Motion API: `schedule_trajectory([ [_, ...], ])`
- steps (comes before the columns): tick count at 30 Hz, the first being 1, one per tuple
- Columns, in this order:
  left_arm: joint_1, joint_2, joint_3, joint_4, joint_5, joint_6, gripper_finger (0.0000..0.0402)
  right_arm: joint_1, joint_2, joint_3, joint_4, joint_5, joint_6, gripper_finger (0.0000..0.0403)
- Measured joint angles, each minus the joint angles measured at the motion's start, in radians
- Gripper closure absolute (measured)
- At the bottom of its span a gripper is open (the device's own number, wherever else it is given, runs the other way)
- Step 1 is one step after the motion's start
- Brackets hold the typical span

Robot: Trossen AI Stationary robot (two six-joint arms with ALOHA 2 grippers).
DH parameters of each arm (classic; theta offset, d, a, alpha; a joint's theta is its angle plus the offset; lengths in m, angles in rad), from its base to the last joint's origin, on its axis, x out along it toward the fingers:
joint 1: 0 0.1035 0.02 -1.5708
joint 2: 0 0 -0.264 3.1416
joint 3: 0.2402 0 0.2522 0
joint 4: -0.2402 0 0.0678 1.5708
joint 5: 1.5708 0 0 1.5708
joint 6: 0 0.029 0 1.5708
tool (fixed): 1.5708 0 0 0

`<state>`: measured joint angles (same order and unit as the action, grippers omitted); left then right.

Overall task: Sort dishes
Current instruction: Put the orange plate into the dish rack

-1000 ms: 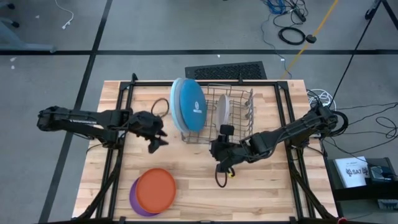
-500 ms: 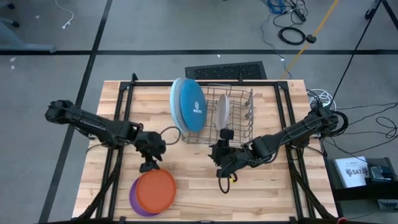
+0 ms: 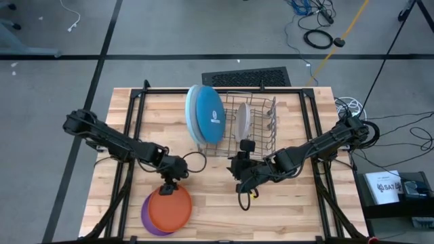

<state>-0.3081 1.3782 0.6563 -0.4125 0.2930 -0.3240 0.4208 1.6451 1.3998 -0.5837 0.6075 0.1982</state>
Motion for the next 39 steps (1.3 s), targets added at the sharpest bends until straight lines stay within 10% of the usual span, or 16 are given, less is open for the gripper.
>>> schedule_trajectory([
  [15,0.0,-0.067,0.001,0.004,0.016,0.062,0.0391,-0.014,0.0,0.0,0.0,0.002,-0.009,0.025],
  [24,0.002,-0.206,0.05,0.002,-0.002,0.154,0.0397,-0.016,0.0,0.0,0.001,0.001,-0.024,0.025],
  [39,0.134,-0.343,0.174,0.256,-0.362,0.364,0.0399,-0.001,-0.067,0.07,0.037,-0.004,-0.241,0.025],
])
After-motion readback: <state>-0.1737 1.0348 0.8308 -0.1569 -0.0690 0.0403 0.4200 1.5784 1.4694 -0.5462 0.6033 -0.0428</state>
